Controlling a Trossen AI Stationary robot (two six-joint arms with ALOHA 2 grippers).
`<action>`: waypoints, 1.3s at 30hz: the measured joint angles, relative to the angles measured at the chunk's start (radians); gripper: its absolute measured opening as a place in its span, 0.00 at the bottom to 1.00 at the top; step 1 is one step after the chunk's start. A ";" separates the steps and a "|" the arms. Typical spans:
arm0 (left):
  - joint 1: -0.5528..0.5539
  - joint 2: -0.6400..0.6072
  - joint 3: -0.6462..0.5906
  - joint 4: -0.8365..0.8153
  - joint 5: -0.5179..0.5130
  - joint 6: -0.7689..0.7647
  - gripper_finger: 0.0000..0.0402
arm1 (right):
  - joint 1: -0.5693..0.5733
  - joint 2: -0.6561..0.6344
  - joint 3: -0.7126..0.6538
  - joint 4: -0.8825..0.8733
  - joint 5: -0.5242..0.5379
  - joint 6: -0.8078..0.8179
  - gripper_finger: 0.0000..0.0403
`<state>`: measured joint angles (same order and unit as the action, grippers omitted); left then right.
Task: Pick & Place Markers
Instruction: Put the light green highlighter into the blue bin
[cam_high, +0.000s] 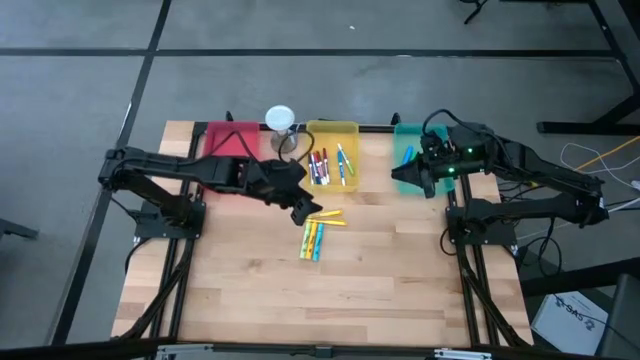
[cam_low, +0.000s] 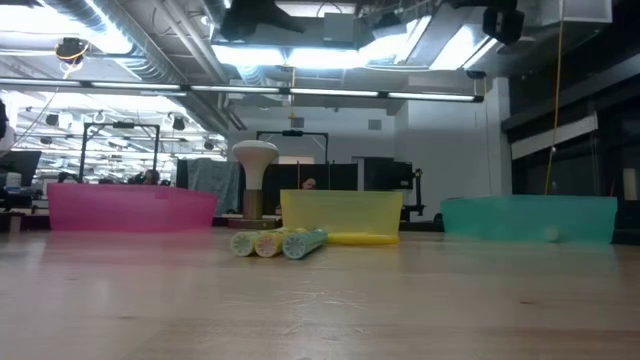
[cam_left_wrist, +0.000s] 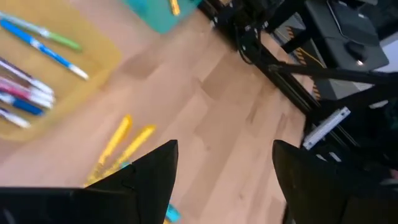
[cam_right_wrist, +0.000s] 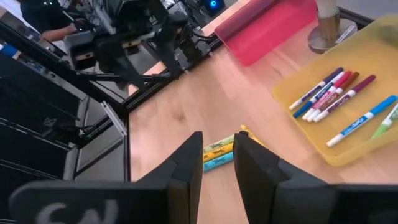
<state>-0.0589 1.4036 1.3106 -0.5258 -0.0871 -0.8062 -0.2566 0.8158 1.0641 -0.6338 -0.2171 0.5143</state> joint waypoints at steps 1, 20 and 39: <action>-0.007 0.005 0.000 0.001 0.001 -0.015 0.63 | 0.002 0.000 0.000 0.000 0.006 -0.008 0.22; -0.040 0.177 0.001 -0.210 0.015 -0.463 0.63 | 0.001 0.000 0.000 -0.002 0.007 -0.027 0.22; -0.052 0.410 0.002 -0.230 0.112 -0.532 0.63 | 0.001 0.000 0.000 -0.046 0.007 -0.030 0.22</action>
<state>-0.1104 1.8141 1.3121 -0.7554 0.0250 -1.3384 -0.2554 0.8158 1.0641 -0.6796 -0.2100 0.4839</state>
